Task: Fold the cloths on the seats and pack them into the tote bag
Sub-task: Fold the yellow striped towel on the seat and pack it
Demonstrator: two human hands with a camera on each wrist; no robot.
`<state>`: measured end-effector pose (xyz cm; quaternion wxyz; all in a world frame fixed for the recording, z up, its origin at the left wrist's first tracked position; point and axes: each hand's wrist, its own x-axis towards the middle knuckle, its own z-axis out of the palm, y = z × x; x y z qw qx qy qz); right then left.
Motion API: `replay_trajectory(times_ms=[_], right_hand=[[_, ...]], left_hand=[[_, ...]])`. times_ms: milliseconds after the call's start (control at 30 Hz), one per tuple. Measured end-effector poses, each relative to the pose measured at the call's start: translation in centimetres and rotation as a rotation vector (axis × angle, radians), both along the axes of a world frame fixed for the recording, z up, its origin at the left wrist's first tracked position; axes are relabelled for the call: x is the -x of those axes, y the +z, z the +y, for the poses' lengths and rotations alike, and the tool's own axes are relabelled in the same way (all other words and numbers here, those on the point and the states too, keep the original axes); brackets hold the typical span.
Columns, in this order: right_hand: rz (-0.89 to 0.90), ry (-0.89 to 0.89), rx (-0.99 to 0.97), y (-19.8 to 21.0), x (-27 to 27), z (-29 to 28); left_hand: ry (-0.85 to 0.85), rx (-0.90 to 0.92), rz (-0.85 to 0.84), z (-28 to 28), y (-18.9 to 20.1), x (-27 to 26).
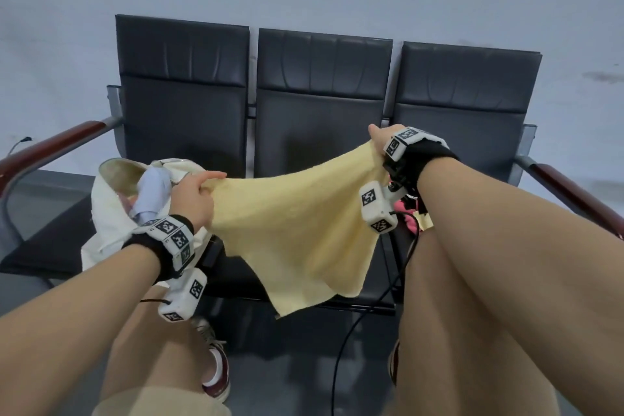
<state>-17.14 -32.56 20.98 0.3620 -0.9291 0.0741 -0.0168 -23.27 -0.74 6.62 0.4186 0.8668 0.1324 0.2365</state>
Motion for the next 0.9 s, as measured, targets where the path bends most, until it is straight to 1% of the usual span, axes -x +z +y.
replay_trajectory(times_ms=[100, 200, 300, 400, 467, 500, 600, 633, 667, 700, 733, 833, 900], right_hand=[[0.138, -0.021, 0.022, 0.5, -0.2, -0.3], [0.233, -0.045, -0.195, 0.5, -0.2, -0.4], [0.270, 0.007, -0.236, 0.7, -0.1, -0.7], [0.270, 0.004, -0.177, 1.1, 0.2, -0.6], [0.255, 0.003, -0.114, 0.9, 0.1, -0.5], [0.236, 0.004, -0.097, 0.8, 0.0, -0.3], [0.163, 0.042, 0.026, 0.3, -0.6, -0.3], [0.138, 0.067, 0.018, 0.0, -1.0, -0.4], [0.112, 0.094, -0.034, -0.1, -1.0, -0.4], [0.096, 0.107, -0.071, -0.3, -1.0, -0.5], [0.082, 0.110, -0.066, -0.5, -1.0, -0.6], [0.062, 0.098, -0.021, -0.4, -1.1, -0.4], [0.055, 0.057, 0.047, -0.1, -1.2, -0.5]], left_hand=[[-0.046, 0.014, 0.021, 0.2, 0.1, -0.1], [-0.093, 0.113, -0.003, 0.3, 0.3, 0.0], [-0.064, 0.237, -0.036, 0.8, 0.1, -0.5], [-0.054, 0.393, -0.039, 1.0, 0.0, -0.6], [-0.051, 0.518, 0.015, 1.0, -0.1, -0.3], [-0.038, 0.541, 0.029, 0.9, -0.1, -0.1], [0.047, 0.493, 0.054, 0.8, -0.3, -0.2], [0.077, 0.499, 0.080, 0.6, -0.2, -0.2], [0.095, 0.527, 0.121, 0.7, -0.3, -0.4], [0.101, 0.574, 0.181, 0.6, -0.2, -0.4], [0.103, 0.638, 0.258, 0.6, -0.2, -0.5], [0.038, 0.934, 0.507, 0.4, 0.6, 0.2], [-0.058, 1.089, 0.544, 0.1, 1.1, 0.6]])
